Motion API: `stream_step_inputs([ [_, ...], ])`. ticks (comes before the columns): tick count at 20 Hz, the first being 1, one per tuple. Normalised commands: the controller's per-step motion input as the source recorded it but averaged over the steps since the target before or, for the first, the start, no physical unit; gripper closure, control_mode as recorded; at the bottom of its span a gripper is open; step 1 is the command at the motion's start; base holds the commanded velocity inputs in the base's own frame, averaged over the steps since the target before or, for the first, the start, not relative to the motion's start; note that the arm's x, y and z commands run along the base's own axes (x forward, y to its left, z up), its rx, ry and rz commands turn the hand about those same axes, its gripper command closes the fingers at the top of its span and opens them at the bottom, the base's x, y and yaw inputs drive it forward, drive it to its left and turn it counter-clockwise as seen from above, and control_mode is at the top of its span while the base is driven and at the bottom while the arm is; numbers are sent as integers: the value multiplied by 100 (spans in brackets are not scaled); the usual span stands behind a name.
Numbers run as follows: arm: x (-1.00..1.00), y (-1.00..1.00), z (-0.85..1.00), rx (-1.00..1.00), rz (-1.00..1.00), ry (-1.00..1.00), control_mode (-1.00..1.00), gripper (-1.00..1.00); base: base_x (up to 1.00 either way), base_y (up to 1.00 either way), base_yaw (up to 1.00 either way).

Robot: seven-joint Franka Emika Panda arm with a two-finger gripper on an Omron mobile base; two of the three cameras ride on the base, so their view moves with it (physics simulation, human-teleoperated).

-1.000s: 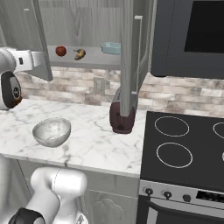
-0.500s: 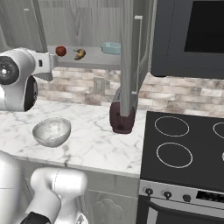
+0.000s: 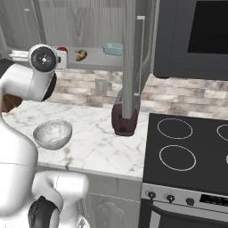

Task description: Open the cabinet. Pick the banana and apple from the cabinet and place them into the bowl. Then close the cabinet.

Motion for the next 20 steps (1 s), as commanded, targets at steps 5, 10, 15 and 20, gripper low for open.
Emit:
stream_step_inputs([
  [5, 39, 0, 0, 0, 18, 13, -100, 100, 0, 0, 0],
  [10, 18, 0, 0, 0, 18, 11, -100, 100, 0, 0, 0],
  [15, 17, 0, 0, 0, 17, 2, -100, 100, 0, 0, 0],
  [20, 22, 0, 0, 0, 16, 0, -100, 100, 0, 0, 0],
])
